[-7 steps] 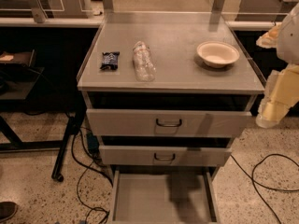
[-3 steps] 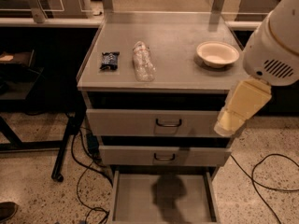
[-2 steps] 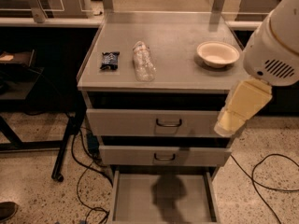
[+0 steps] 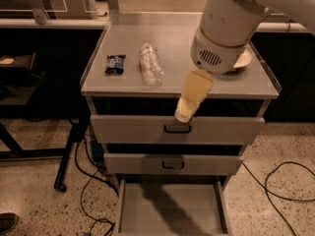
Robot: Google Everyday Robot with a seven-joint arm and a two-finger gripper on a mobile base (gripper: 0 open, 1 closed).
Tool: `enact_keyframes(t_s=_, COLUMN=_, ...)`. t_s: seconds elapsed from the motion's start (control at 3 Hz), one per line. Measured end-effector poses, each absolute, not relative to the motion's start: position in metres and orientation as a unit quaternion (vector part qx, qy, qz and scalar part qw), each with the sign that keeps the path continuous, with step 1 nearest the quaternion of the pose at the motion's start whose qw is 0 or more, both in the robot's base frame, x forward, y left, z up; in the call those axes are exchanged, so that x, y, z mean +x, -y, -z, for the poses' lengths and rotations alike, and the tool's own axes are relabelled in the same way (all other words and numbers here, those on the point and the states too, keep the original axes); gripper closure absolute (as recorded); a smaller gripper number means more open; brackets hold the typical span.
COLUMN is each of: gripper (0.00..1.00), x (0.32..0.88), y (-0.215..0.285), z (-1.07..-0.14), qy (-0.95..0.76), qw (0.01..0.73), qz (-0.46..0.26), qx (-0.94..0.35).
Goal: Place water bottle into bottom drawer
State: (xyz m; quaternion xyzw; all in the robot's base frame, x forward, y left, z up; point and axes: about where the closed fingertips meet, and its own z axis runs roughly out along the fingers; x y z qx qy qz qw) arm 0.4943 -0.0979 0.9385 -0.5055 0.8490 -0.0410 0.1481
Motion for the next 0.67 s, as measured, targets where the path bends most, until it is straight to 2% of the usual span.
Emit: enact_keyframes(t_s=0.67, gripper=0.0, x=0.5014, y=0.0905, z=-0.9326, qy=-0.858, qw=0.147, qz=0.036, qx=-0.491)
